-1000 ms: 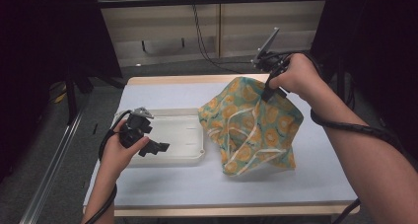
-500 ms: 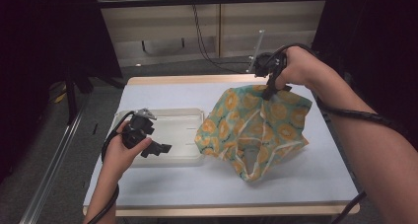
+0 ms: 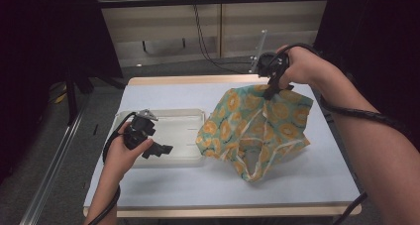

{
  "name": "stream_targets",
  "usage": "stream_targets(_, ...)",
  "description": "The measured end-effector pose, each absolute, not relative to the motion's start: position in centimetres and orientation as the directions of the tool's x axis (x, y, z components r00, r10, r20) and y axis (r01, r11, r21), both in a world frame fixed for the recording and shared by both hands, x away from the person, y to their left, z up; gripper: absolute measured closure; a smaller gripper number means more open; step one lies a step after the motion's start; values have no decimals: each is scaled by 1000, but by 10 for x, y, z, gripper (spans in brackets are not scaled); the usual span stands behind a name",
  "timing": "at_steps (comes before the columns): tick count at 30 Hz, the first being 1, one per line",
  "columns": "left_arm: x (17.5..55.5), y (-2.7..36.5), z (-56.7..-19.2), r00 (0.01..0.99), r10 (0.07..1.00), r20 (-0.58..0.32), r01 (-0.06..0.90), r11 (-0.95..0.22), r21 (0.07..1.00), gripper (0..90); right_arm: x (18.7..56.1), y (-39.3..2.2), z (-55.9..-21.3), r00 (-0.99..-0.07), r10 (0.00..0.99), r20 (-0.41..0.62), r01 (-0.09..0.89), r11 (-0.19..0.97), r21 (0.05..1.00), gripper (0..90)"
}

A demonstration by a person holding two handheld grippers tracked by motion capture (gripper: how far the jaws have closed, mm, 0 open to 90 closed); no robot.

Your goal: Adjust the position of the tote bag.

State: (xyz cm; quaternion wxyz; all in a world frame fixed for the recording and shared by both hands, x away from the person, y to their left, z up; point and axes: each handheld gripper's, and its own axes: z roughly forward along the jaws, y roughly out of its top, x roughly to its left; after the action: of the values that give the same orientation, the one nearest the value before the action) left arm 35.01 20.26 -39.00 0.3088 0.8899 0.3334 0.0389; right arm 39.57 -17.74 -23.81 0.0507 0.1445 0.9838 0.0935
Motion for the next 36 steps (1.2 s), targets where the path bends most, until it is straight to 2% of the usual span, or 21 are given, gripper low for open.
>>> stream_targets(3,350,202,-390,776,615,-139,569,-589,574,38,394,-180,-240,-925,377,-44,363,911,194,833)
stream_targets(5,350,202,-390,774,618,-135,569,-586,576,38,394,-182,-241,-873,487,-22,474,858,197,759)
stream_targets(7,350,202,-391,774,618,-140,571,-584,577,38,392,-184,-243,-849,528,-15,514,832,208,679)
stream_targets(8,350,201,-391,773,619,-138,571,-585,576,38,391,-185,-244,-833,553,7,541,812,218,673)
stream_targets(12,352,202,-391,792,599,-118,552,-620,558,38,389,-189,-245,-820,572,8,557,795,240,689)
stream_targets(16,350,198,-393,779,612,-135,569,-599,564,38,389,-190,-248,-816,578,4,560,789,253,823)
stream_targets(19,350,197,-393,780,611,-134,567,-600,564,38,390,-190,-250,-844,535,-27,513,822,248,900)
stream_targets(27,351,198,-394,778,614,-135,571,-600,560,38,388,-187,-247,-896,442,-38,423,877,229,900)
stream_targets(29,350,197,-394,776,617,-129,570,-600,562,38,388,-184,-245,-923,380,-56,360,907,219,900)
stream_targets(36,350,199,-393,777,617,-125,568,-601,562,38,392,-179,-239,-955,281,-100,247,933,261,900)
